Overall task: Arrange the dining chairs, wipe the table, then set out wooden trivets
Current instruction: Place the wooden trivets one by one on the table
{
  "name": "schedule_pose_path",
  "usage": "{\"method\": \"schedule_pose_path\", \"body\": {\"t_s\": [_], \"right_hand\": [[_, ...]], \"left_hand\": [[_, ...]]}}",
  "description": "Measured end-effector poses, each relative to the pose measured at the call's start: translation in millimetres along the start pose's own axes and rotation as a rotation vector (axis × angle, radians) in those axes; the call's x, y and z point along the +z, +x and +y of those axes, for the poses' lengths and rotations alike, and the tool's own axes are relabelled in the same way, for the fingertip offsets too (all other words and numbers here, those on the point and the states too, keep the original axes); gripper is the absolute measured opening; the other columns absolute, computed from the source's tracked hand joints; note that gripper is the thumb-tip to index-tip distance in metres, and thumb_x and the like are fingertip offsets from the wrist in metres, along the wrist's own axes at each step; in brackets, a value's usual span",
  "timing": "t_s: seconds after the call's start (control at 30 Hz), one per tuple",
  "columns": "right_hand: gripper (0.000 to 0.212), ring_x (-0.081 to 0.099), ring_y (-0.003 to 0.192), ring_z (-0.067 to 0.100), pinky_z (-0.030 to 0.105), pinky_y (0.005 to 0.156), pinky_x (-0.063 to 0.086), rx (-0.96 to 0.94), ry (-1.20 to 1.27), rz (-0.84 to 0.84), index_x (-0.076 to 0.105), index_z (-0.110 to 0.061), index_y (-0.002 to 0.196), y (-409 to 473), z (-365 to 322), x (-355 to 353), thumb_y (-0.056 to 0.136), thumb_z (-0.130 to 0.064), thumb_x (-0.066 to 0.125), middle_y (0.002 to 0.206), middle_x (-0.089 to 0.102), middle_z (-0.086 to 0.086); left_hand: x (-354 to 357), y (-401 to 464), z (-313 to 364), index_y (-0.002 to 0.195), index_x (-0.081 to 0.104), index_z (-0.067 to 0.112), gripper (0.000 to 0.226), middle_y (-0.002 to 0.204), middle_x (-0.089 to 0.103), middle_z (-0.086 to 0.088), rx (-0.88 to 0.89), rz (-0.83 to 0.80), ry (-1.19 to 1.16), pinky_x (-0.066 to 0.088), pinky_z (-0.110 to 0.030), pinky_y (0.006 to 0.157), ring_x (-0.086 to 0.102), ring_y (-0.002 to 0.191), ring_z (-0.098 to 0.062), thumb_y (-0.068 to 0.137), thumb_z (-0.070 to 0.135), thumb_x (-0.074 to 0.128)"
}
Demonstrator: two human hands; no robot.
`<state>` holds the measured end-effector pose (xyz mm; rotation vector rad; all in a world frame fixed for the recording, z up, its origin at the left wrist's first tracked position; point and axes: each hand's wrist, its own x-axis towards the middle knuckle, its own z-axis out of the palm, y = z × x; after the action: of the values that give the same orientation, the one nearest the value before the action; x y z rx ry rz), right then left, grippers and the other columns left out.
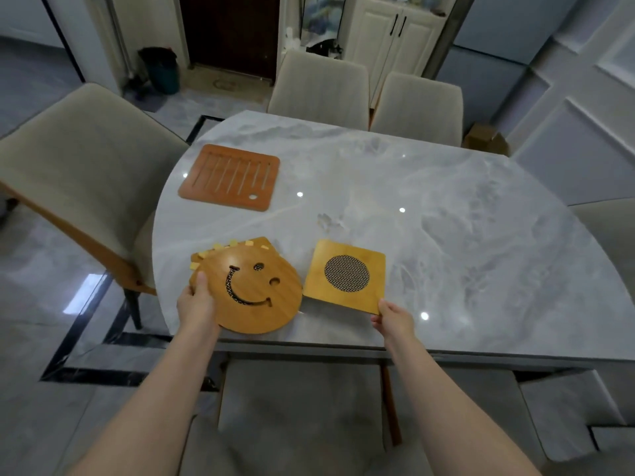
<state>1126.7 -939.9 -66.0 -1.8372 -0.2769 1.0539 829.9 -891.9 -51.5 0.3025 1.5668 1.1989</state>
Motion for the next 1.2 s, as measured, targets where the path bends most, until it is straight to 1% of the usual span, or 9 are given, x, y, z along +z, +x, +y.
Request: {"method": "schedule_pose_path", "body": {"t_s": [0.13, 0.37, 0.57, 0.73, 0.8, 0.9, 1.0, 1.1, 1.2], "right_hand": [[0.027, 0.047, 0.055, 0.014, 0.013, 0.039, 0.045, -0.002, -0.039, -0.011, 0.058, 0.009, 0.113, 13.4, 7.2, 10.2, 0.098, -0.012, 0.051, 0.067, 0.051, 0.008], [0.013, 0.046, 0.052, 0.015, 0.012, 0.038, 0.043, -0.049, -0.132, 0.042, 0.06, -0.005, 0.101, 32.5, 15.4, 1.8, 0.098, -0.014, 0.051, 0.063, 0.053, 0.008], [0.016, 0.053, 0.049, 0.014, 0.022, 0.051, 0.049, -0.11, -0.277, -0.087, 0.062, -0.002, 0.089, 31.0, 22.7, 23.7, 0.095, -0.016, 0.058, 0.062, 0.058, 0.008], [0.02, 0.057, 0.046, 0.015, 0.035, 0.064, 0.055, -0.179, -0.379, -0.061, 0.058, -0.009, 0.075, 32.2, 23.8, 37.5, 0.092, -0.019, 0.061, 0.058, 0.06, 0.006], [0.021, 0.057, 0.045, 0.013, 0.032, 0.064, 0.054, -0.236, -0.464, -0.039, 0.058, -0.008, 0.077, 32.8, 21.5, 37.6, 0.093, -0.021, 0.061, 0.059, 0.06, 0.004], [0.021, 0.055, 0.044, 0.011, 0.02, 0.055, 0.047, -0.29, -0.557, -0.038, 0.057, -0.006, 0.078, 33.5, 18.6, 36.2, 0.093, -0.021, 0.061, 0.065, 0.06, 0.006], [0.022, 0.054, 0.04, 0.009, 0.011, 0.046, 0.041, -0.292, -0.607, -0.049, 0.056, -0.006, 0.077, 33.6, 20.4, 32.3, 0.093, -0.02, 0.061, 0.065, 0.059, 0.006], [0.024, 0.051, 0.033, 0.005, 0.008, 0.042, 0.039, -0.288, -0.65, -0.062, 0.053, -0.009, 0.074, 32.8, 23.9, 28.2, 0.093, -0.021, 0.061, 0.06, 0.056, 0.003], [0.022, 0.05, 0.032, 0.004, 0.008, 0.04, 0.039, -0.269, -0.674, -0.084, 0.052, -0.008, 0.077, 33.0, 25.5, 23.9, 0.094, -0.02, 0.06, 0.062, 0.056, 0.004]], "left_hand": [[7.3, 9.0, -2.9, 0.132, 0.047, 0.011, 0.045, 0.118, 0.059, -0.009, 0.004, -0.016, 0.003, 0.048, -0.044, 0.095, 0.058, 0.106, -0.026, 0.098, 0.041, 0.042], [5.8, 22.6, -1.6, 0.132, 0.048, 0.008, 0.045, 0.117, 0.058, -0.006, 0.043, 0.067, -0.023, 0.048, -0.035, 0.091, 0.056, 0.103, -0.02, 0.099, 0.038, 0.042], [21.1, 20.7, 2.7, 0.129, 0.049, 0.008, 0.041, 0.113, 0.059, -0.005, 0.045, 0.025, -0.071, 0.049, -0.034, 0.087, 0.058, 0.101, -0.02, 0.1, 0.037, 0.041], [35.6, 18.6, 3.1, 0.127, 0.051, 0.007, 0.04, 0.114, 0.061, -0.007, 0.052, -0.041, -0.09, 0.05, -0.032, 0.079, 0.061, 0.097, -0.02, 0.1, 0.035, 0.041], [40.1, 17.8, 2.0, 0.125, 0.051, 0.008, 0.038, 0.111, 0.062, -0.006, 0.051, -0.051, -0.096, 0.051, -0.032, 0.077, 0.062, 0.094, -0.019, 0.1, 0.035, 0.041], [43.2, 18.7, 0.0, 0.122, 0.053, 0.007, 0.037, 0.103, 0.063, -0.004, 0.05, -0.056, -0.102, 0.052, -0.031, 0.072, 0.063, 0.087, -0.016, 0.1, 0.035, 0.042], [44.9, 20.3, -2.9, 0.12, 0.053, 0.008, 0.036, 0.103, 0.063, -0.005, 0.046, -0.054, -0.099, 0.053, -0.034, 0.078, 0.063, 0.089, -0.018, 0.1, 0.035, 0.042], [46.2, 18.8, -3.9, 0.114, 0.054, 0.011, 0.03, 0.096, 0.063, -0.001, 0.052, -0.043, -0.097, 0.052, -0.037, 0.084, 0.062, 0.092, -0.021, 0.1, 0.034, 0.042], [45.9, 18.6, -4.7, 0.11, 0.054, 0.014, 0.026, 0.092, 0.062, 0.002, 0.061, -0.037, -0.09, 0.051, -0.035, 0.082, 0.061, 0.088, -0.017, 0.1, 0.035, 0.043]]}}
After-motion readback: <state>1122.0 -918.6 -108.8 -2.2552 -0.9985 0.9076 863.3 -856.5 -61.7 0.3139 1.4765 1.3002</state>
